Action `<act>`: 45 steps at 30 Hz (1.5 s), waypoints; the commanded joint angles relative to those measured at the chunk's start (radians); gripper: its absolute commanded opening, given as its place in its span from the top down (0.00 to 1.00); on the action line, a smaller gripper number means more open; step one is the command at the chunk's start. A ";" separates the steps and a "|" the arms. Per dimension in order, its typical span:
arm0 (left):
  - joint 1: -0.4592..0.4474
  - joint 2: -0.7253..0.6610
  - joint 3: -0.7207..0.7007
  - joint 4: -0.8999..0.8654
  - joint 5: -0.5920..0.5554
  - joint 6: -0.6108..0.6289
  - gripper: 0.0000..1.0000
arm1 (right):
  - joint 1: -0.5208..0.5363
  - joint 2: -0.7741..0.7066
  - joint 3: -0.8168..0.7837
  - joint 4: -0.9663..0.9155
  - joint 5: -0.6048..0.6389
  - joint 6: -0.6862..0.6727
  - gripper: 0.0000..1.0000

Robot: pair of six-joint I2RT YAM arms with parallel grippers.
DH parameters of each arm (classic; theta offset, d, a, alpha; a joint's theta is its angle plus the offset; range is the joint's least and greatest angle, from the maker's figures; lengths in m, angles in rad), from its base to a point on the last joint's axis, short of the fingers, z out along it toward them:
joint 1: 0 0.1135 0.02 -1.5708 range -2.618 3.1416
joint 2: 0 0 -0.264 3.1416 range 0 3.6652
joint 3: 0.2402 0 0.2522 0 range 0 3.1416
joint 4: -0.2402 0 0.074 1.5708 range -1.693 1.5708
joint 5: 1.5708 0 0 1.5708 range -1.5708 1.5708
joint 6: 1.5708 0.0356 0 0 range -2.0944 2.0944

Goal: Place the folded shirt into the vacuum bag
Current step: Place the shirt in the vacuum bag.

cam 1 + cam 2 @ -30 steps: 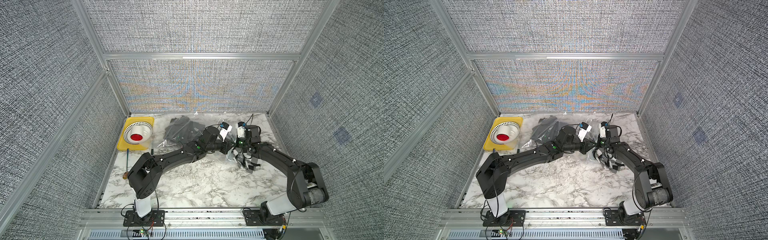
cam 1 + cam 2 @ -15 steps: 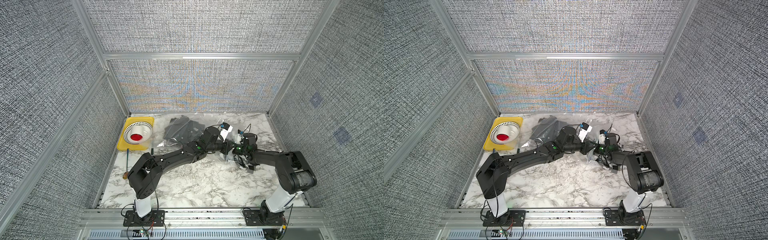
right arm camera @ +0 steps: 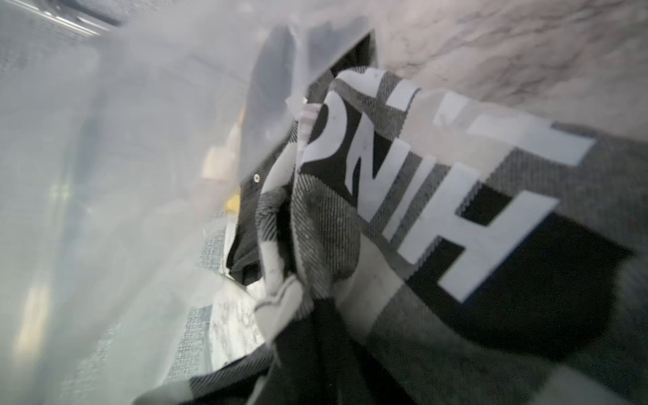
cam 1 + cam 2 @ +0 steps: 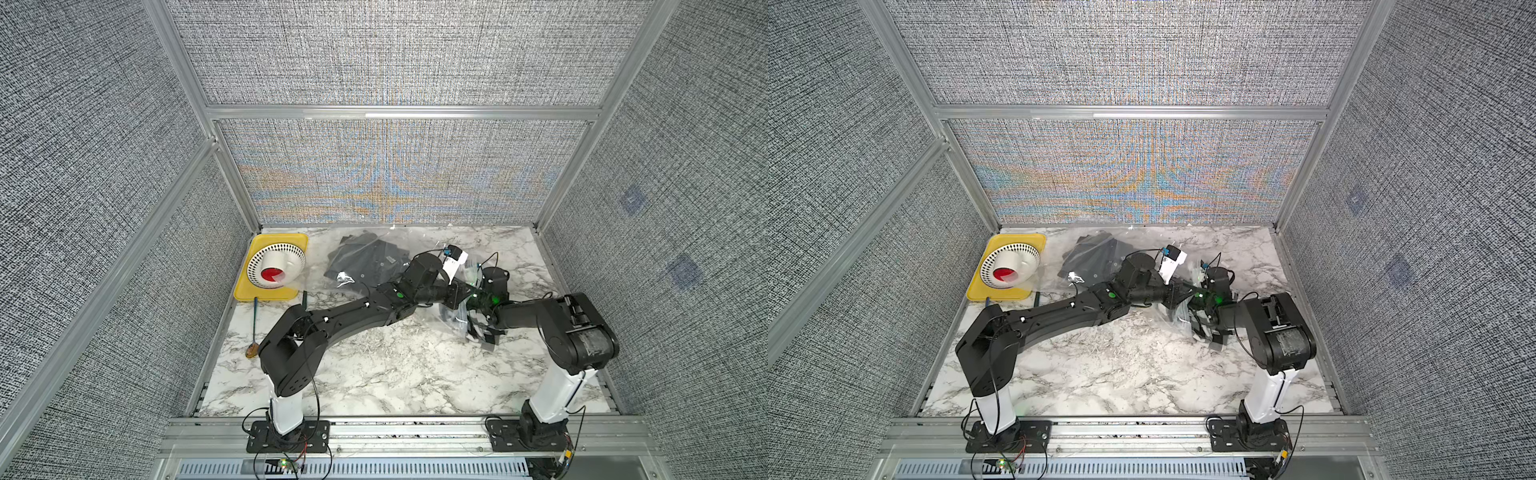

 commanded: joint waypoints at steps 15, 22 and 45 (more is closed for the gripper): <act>-0.014 0.009 0.019 0.054 0.039 0.008 1.00 | 0.065 0.225 0.024 0.306 -0.027 0.288 1.00; -0.015 0.010 0.020 0.057 0.052 0.007 1.00 | 0.084 0.203 0.087 0.294 -0.040 0.309 1.00; -0.036 0.012 0.033 0.060 0.092 0.014 1.00 | 0.103 0.352 0.267 0.504 0.017 0.528 1.00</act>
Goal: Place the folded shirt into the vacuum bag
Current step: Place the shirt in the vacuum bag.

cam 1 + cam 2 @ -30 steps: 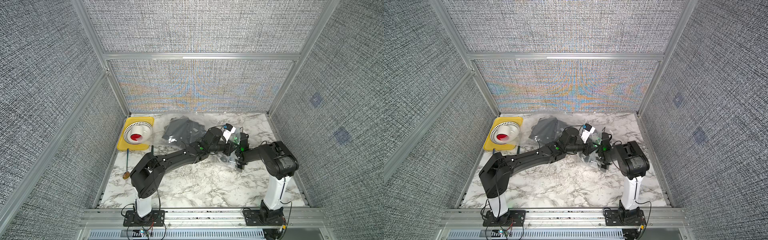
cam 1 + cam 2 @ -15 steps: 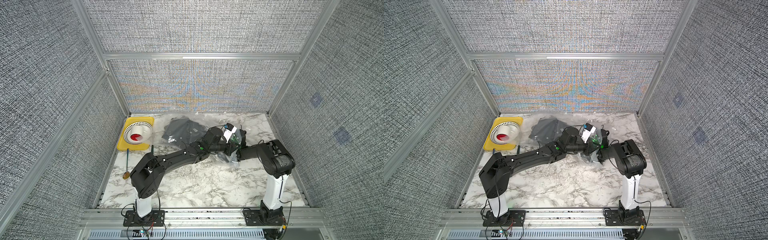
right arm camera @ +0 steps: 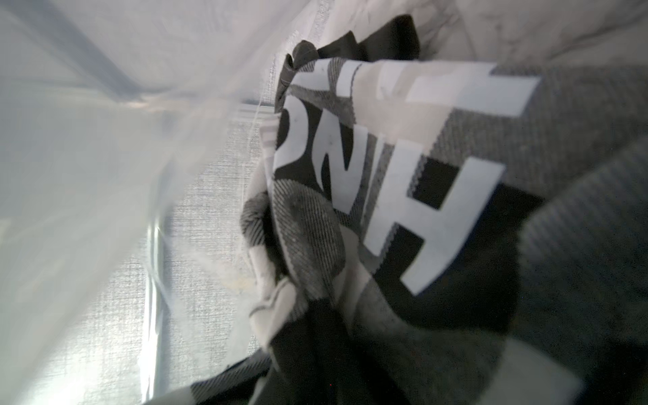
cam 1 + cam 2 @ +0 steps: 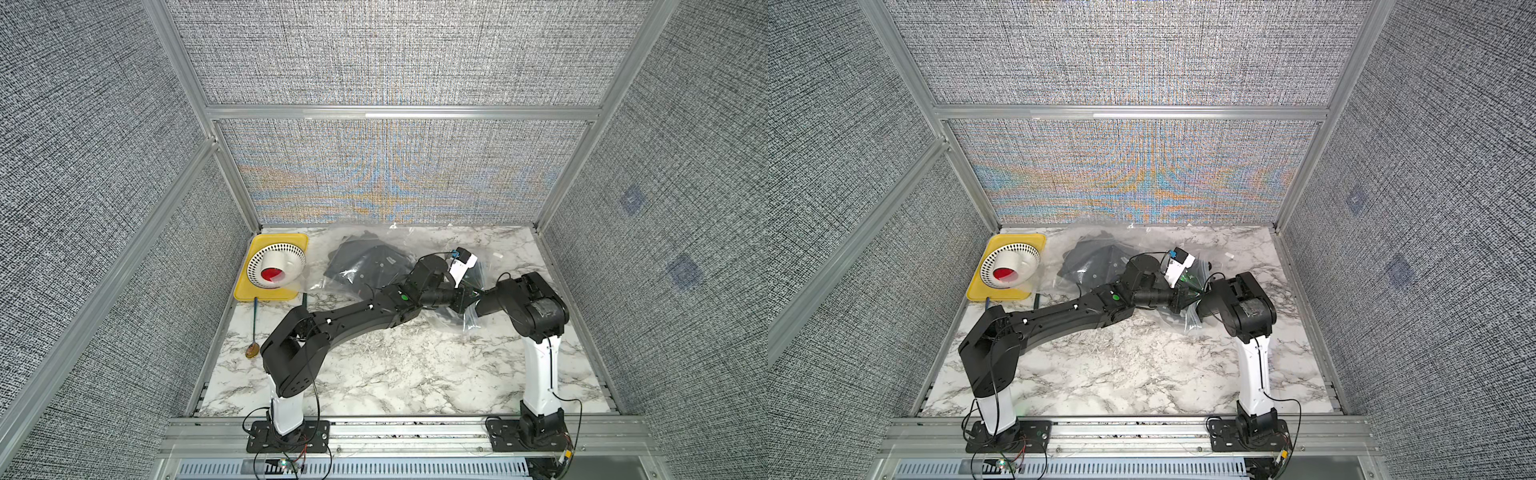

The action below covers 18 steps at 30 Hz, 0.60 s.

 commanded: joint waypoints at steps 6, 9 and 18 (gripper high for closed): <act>-0.010 0.019 0.021 0.039 0.072 0.011 1.00 | 0.005 -0.011 0.052 0.194 0.011 0.095 1.00; -0.014 0.020 0.029 0.037 0.079 0.011 1.00 | 0.006 0.007 0.066 0.245 0.024 0.128 1.00; -0.023 0.027 0.060 0.026 0.128 0.011 1.00 | 0.029 0.057 0.141 0.343 0.058 0.188 1.00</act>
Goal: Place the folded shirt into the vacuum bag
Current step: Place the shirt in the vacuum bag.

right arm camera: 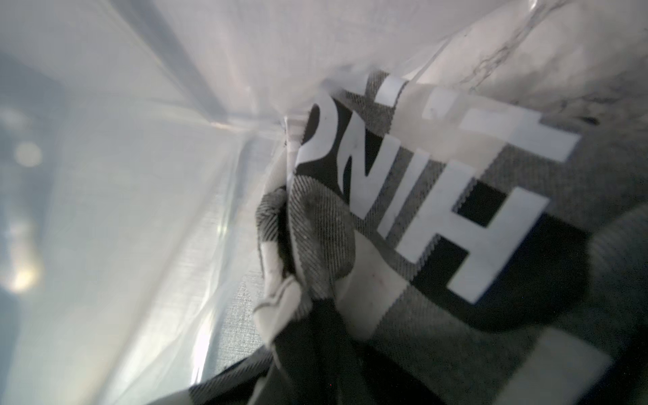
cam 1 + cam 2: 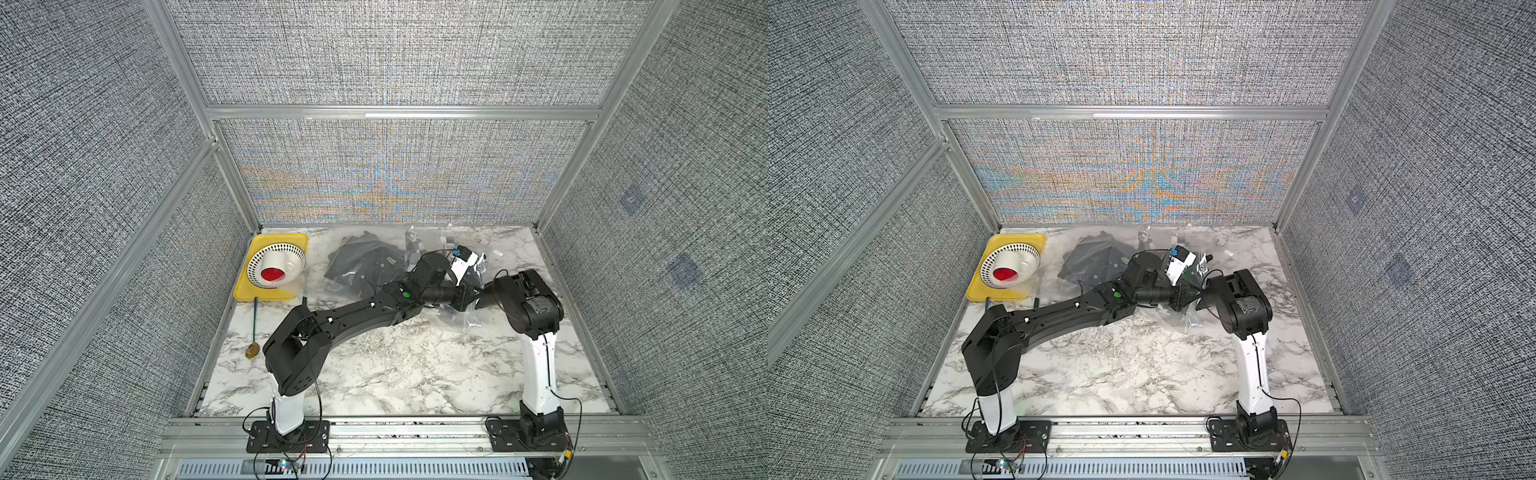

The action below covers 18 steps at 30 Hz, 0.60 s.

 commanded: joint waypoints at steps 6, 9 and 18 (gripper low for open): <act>-0.026 0.002 0.028 0.083 0.166 0.014 1.00 | 0.052 0.016 0.079 0.140 0.056 0.029 1.00; -0.028 -0.005 0.041 0.073 0.184 0.016 1.00 | 0.062 0.030 0.119 0.134 0.059 0.034 1.00; -0.037 -0.036 0.105 -0.013 0.221 0.059 1.00 | 0.097 0.063 0.214 0.086 0.067 0.027 1.00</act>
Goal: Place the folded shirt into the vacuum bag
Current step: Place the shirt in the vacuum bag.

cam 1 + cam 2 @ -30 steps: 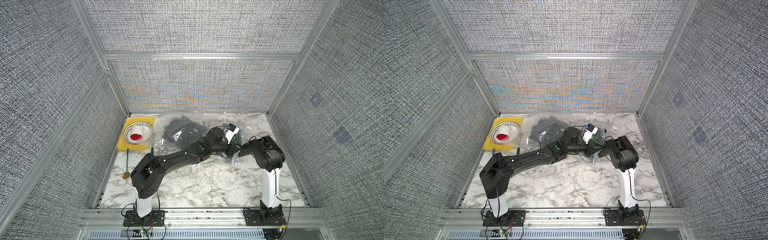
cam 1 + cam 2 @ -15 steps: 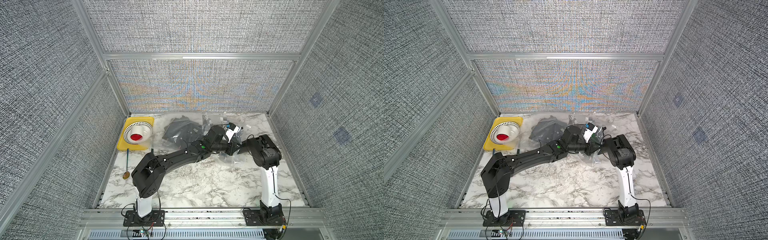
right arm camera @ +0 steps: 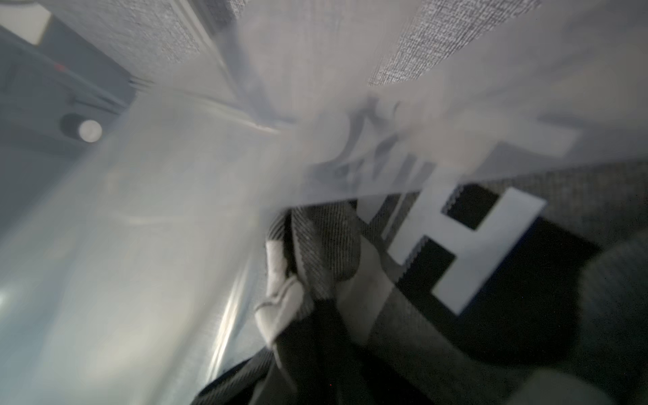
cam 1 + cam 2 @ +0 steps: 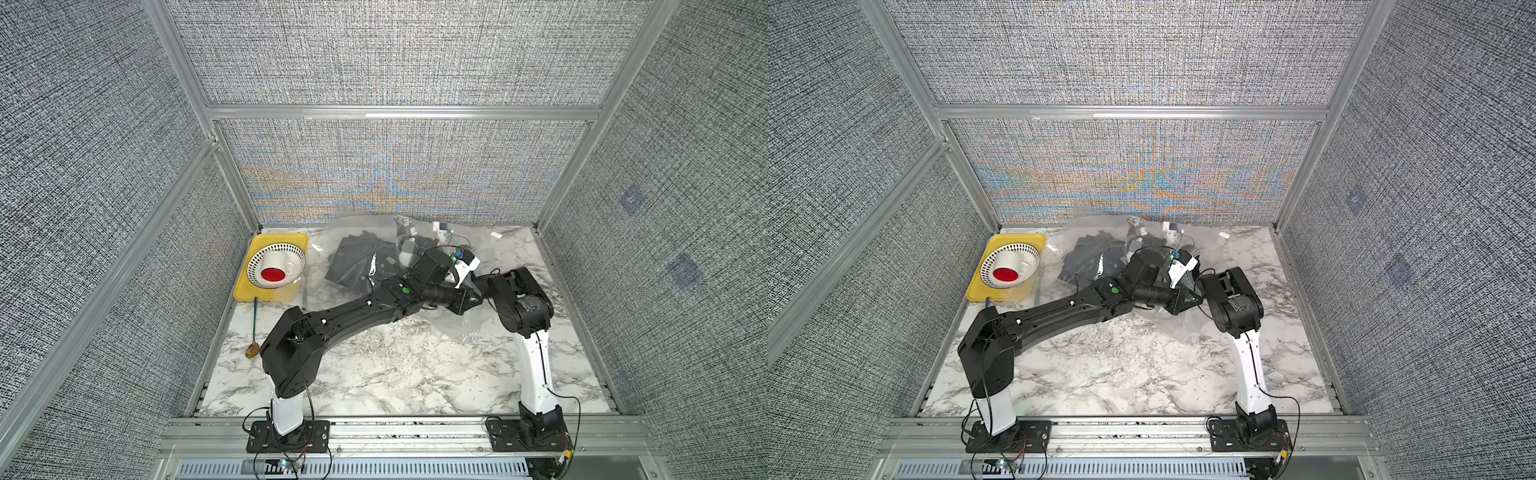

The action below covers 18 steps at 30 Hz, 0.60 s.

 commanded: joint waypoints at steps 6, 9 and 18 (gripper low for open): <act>-0.028 -0.026 0.088 0.117 0.121 0.092 1.00 | 0.060 0.008 0.049 -0.019 0.026 -0.035 1.00; -0.027 -0.019 0.114 0.095 0.125 0.098 1.00 | 0.071 0.017 0.066 -0.034 0.028 -0.040 1.00; -0.011 0.000 0.144 0.071 0.137 0.088 1.00 | 0.128 0.007 0.076 -0.149 -0.057 -0.139 1.00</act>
